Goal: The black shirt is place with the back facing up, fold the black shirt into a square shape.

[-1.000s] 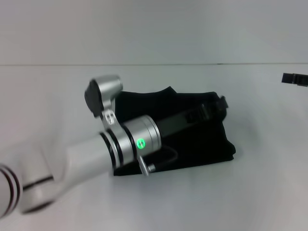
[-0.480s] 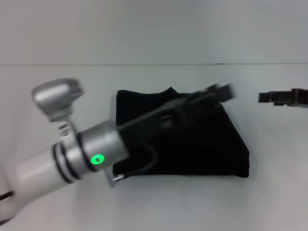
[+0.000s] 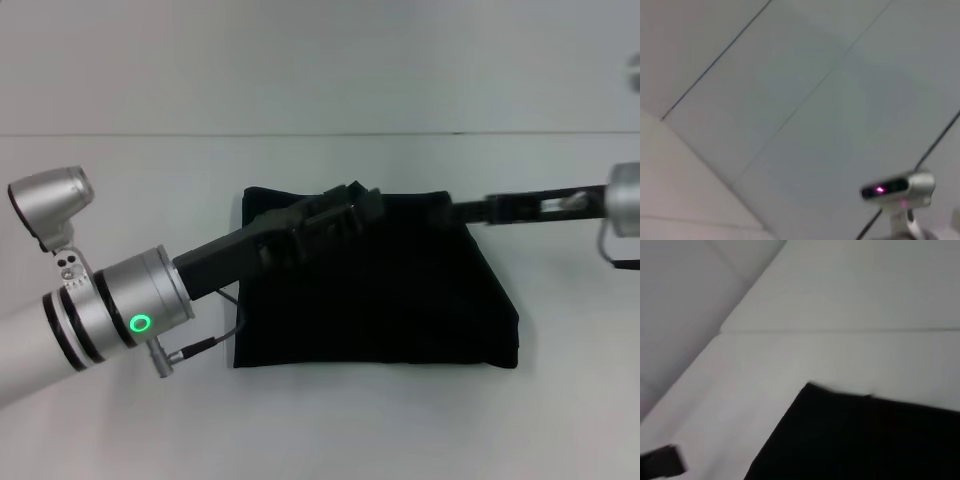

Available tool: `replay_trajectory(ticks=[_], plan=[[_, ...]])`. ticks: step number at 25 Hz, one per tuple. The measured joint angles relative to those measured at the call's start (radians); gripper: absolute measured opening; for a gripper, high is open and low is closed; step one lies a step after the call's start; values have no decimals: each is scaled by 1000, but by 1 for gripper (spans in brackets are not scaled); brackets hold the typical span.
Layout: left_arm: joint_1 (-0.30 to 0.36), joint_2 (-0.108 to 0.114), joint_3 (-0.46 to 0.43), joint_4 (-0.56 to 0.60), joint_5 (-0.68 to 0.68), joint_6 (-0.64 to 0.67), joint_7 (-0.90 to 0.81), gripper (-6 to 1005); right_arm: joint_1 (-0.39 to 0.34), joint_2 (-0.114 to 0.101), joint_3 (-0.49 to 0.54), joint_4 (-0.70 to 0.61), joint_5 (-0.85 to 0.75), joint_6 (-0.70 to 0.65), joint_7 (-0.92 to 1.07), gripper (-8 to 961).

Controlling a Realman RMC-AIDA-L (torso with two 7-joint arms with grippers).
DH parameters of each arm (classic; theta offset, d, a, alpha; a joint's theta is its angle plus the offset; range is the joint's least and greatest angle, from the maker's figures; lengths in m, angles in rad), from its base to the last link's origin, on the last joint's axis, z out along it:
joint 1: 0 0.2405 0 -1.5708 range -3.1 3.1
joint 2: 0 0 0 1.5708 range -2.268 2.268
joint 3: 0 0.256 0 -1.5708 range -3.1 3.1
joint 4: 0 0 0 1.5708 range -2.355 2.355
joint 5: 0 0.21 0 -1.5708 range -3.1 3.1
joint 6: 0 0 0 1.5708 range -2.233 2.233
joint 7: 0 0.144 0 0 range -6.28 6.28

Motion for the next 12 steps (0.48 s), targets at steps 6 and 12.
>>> replay_trajectory(ticks=[6,12], plan=[[29,27,138,90,1,8,-44,839,43,16,-186,-9,-1,11,-3,771],[100,43,246,209,11,128,-15,838,47,35,-290,-63,-2,9,-4,655]])
